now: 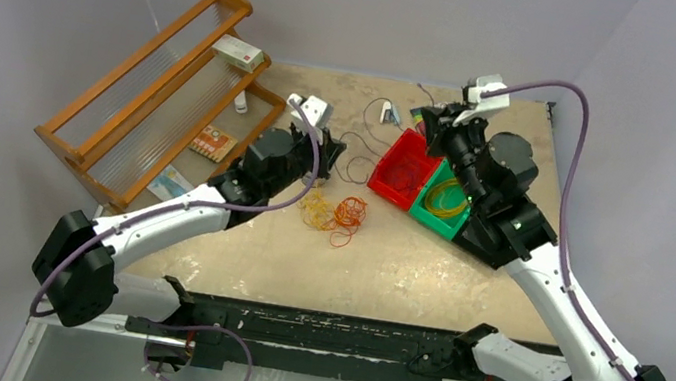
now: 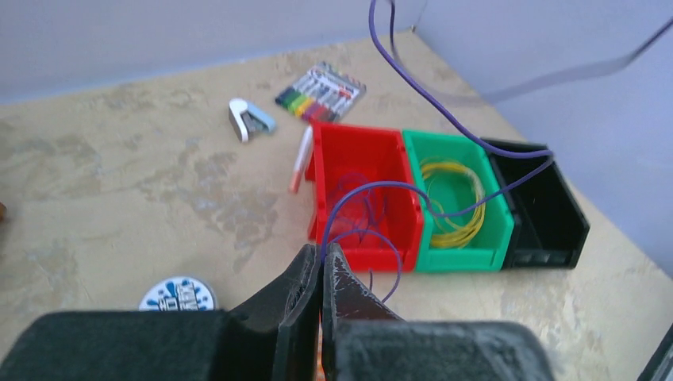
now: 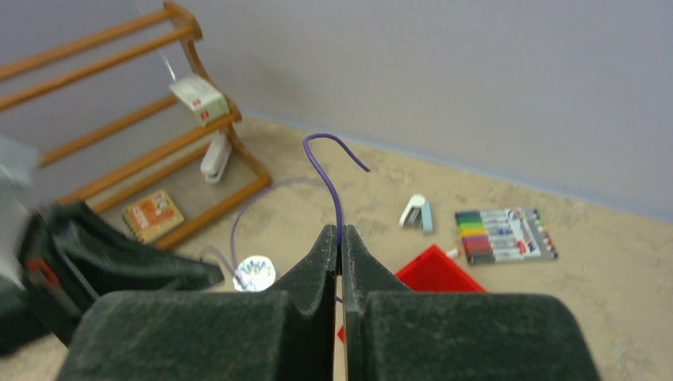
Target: Untangle the cables
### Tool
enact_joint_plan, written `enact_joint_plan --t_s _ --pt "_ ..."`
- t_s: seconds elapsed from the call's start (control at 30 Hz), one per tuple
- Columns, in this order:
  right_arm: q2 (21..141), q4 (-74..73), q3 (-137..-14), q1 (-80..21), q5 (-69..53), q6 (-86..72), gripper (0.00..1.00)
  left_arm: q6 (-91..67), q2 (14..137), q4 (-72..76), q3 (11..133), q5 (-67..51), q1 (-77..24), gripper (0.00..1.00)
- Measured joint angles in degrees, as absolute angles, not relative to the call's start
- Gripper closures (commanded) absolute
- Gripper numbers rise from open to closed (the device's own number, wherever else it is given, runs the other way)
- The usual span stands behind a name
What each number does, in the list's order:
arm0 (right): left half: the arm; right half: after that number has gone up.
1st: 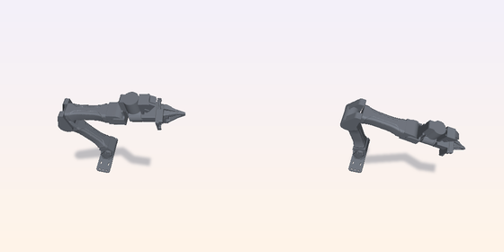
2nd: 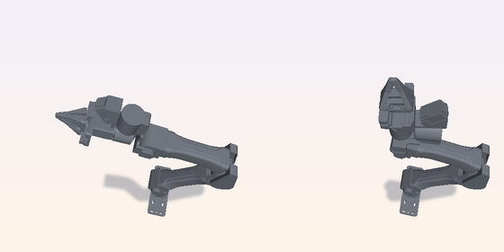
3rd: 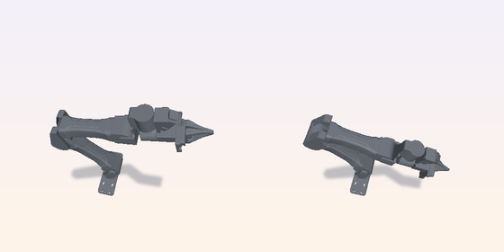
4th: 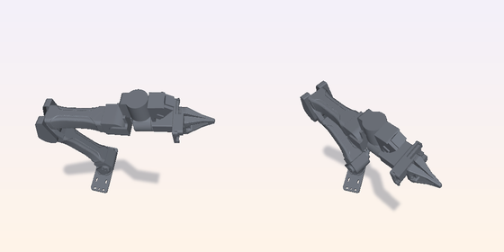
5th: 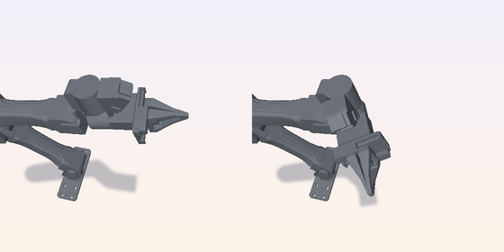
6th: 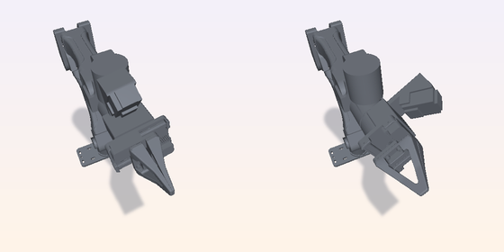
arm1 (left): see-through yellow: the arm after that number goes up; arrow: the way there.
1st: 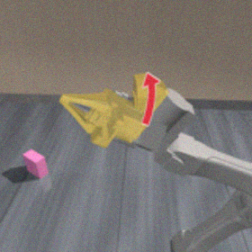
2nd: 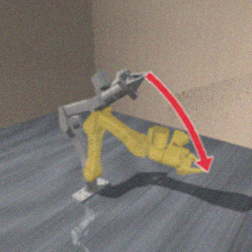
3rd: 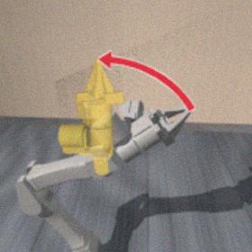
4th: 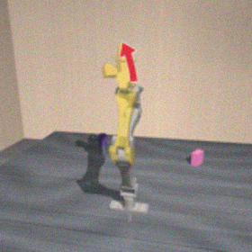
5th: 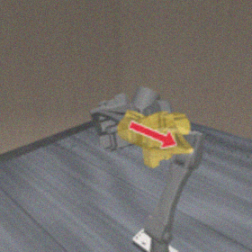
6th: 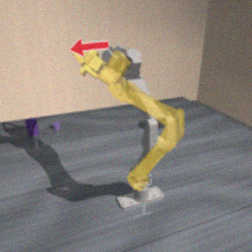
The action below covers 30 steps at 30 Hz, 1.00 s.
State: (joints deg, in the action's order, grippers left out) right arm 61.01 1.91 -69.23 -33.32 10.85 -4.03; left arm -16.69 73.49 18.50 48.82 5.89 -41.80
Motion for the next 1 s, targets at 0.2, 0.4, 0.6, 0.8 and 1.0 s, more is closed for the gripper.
enact_joint_plan --t_s 0.2,0.4,0.6,0.8,1.0 --pt "59.33 1.85 -63.66 -33.34 9.39 -5.45 1.0 -17.02 73.49 12.47 56.95 7.75 -41.8 1.0" --pt "59.66 1.5 -62.96 -33.34 11.44 -7.66 1.0 -18.13 76.16 11.29 58.83 7.51 -41.8 1.0" --pt "62.83 -0.4 -63.02 -31.62 15.51 -10.79 1.0 -19.14 84.33 13.69 62.3 6.39 -41.8 1.0" --pt "66.85 -0.25 -63.02 -23.07 11.53 -13.28 1.0 -20.56 94.67 17.58 68.58 5.52 -41.8 1.0" --pt "68.45 1.13 -63.02 -20.12 9.19 -13.89 1.0 -21.96 103.9 21.78 75.13 3.05 -41.8 1.0"
